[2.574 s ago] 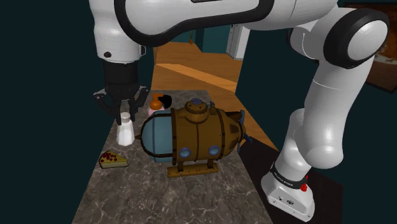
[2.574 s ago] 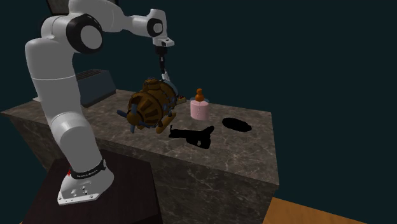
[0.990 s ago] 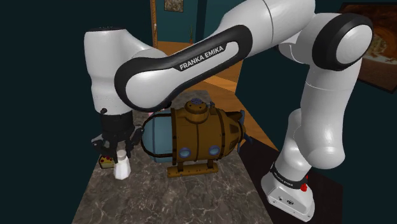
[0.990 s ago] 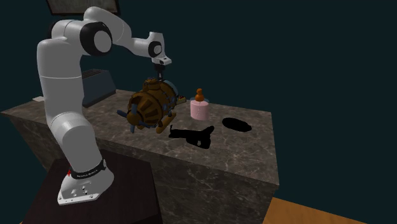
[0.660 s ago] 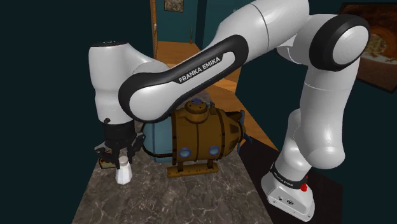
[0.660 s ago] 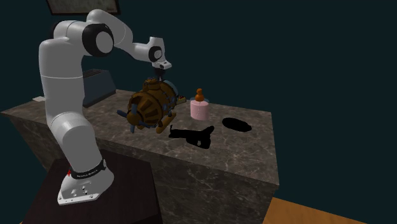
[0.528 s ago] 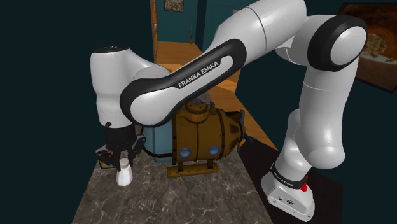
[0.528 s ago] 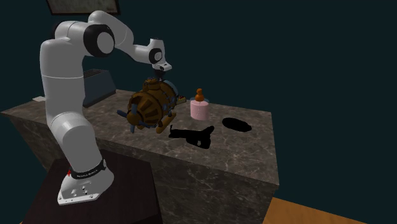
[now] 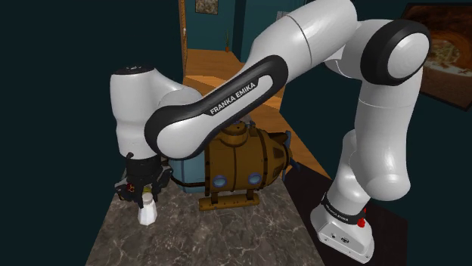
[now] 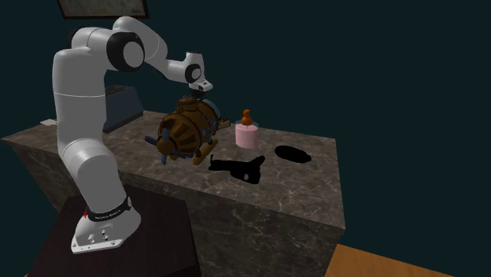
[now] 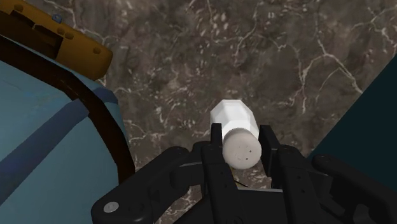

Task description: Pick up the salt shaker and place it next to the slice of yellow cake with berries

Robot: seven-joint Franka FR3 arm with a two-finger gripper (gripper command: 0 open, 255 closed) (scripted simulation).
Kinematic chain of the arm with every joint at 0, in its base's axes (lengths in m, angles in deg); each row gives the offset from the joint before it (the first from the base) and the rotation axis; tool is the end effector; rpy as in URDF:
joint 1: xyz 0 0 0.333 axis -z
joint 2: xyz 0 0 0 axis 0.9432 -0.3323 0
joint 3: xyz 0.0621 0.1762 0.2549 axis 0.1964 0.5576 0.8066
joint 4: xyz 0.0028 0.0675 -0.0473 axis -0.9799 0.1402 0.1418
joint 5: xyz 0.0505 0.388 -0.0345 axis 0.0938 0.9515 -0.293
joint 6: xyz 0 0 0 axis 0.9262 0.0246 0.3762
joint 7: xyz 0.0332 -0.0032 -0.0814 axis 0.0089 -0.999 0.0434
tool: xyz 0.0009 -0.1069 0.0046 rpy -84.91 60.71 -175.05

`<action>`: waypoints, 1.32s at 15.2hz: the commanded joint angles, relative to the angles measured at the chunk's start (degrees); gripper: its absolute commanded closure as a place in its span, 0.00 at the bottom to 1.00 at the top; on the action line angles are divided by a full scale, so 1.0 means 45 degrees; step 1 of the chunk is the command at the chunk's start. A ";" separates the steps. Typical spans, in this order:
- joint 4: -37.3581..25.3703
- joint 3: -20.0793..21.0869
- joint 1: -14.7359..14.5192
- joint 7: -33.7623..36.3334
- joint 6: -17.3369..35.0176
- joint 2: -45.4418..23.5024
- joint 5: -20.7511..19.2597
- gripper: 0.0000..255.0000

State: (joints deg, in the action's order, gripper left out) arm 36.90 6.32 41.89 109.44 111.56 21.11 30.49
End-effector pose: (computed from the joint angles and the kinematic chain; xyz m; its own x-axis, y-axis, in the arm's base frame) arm 0.4171 0.4599 0.3795 0.9866 -0.1618 -0.0207 -0.1631 -0.9811 -0.1039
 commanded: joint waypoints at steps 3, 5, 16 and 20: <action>0.0034 -0.0021 0.0021 0.0002 -0.0036 -0.0043 -0.0004 1.00; 0.0056 -0.0022 0.0014 0.0012 0.0006 -0.0063 -0.0012 0.00; -0.0633 0.0047 0.0183 -0.0200 -0.1439 0.0728 0.0304 0.00; -0.0634 0.0050 0.0185 -0.0199 -0.1439 0.0727 0.0303 0.00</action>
State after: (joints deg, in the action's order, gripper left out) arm 34.04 6.64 42.64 108.55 105.19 24.34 31.89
